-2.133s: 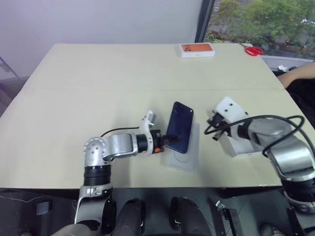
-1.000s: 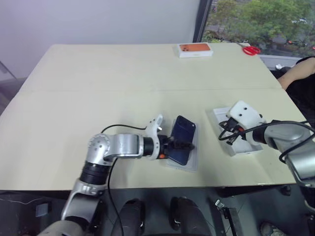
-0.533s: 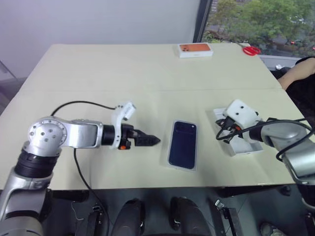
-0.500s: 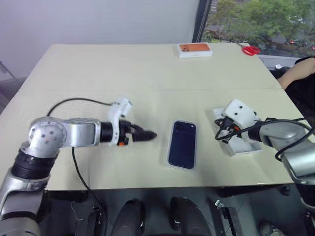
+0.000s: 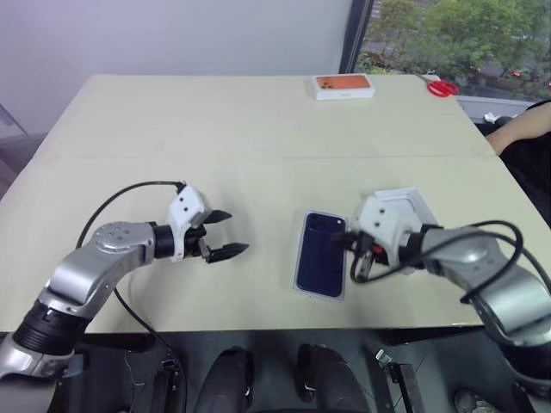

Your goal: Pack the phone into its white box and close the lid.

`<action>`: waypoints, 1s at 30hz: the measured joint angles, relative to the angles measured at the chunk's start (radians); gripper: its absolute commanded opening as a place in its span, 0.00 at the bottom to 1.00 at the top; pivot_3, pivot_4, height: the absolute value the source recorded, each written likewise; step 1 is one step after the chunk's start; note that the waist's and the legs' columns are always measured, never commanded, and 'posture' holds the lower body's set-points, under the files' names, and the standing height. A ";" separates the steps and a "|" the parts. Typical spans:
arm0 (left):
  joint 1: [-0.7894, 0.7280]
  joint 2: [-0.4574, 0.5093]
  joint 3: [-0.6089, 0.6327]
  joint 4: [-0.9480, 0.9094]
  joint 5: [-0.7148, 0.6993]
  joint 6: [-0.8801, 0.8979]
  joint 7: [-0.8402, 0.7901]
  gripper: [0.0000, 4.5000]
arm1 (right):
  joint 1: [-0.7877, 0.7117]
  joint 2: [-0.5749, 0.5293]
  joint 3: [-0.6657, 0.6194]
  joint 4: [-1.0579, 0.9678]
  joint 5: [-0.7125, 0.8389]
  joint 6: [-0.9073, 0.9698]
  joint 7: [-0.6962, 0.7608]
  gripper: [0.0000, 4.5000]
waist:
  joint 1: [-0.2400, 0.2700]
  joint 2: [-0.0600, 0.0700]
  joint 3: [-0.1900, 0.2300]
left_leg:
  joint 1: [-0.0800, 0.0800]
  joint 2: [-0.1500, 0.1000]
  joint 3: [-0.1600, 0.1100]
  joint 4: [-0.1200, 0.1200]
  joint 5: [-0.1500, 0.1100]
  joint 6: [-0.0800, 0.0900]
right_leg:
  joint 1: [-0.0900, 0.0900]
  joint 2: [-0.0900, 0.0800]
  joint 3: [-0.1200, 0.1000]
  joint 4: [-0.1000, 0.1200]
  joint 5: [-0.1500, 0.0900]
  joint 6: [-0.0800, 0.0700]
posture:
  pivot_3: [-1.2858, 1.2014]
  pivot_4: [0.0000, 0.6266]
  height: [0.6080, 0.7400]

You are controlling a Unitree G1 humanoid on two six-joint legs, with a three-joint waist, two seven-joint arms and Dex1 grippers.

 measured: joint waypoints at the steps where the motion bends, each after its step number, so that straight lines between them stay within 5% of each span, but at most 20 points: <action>1: 0.009 -0.002 -0.011 -0.008 0.016 -0.007 -0.027 0.99 | 0.011 -0.005 0.000 -0.019 0.011 0.001 0.003 0.00 | 0.000 0.000 0.000 | 0.000 0.000 0.000 0.000 0.000 0.000 | 0.000 0.000 0.000 0.000 0.000 0.001 | 0.52 0.24 1.00; 11: 0.011 -0.075 -0.018 -0.014 0.077 -0.017 -0.109 0.94 | 0.044 -0.039 -0.020 -0.042 0.021 0.009 -0.036 0.00 | 0.000 0.000 0.000 | 0.001 0.001 0.001 0.001 0.000 0.000 | 0.000 0.001 0.000 0.001 0.002 0.001 | 0.52 0.24 1.00; 15: -0.014 -0.113 -0.021 -0.002 0.093 0.026 -0.110 0.60 | 0.062 -0.090 -0.080 0.009 0.008 0.019 -0.054 0.00 | 0.001 0.000 0.000 | 0.001 0.000 0.001 0.002 0.000 0.000 | 0.001 0.001 0.000 0.001 0.002 0.001 | 0.52 0.24 1.00; 20: -0.069 -0.142 -0.094 0.027 0.206 0.021 -0.116 0.00 | 0.089 -0.141 -0.094 0.069 -0.022 0.016 -0.066 0.00 | 0.001 0.000 0.000 | 0.001 0.001 0.000 0.001 0.000 0.000 | 0.001 0.002 0.000 0.001 0.002 0.002 | 0.52 0.24 1.00; 30: -0.204 -0.265 -0.261 0.126 0.389 0.020 -0.141 0.00 | 0.050 -0.104 0.051 0.087 -0.090 -0.001 -0.123 0.00 | 0.000 0.000 0.000 | 0.002 0.001 0.001 0.002 0.000 0.000 | 0.000 0.003 0.000 0.004 0.002 0.003 | 0.52 0.24 1.00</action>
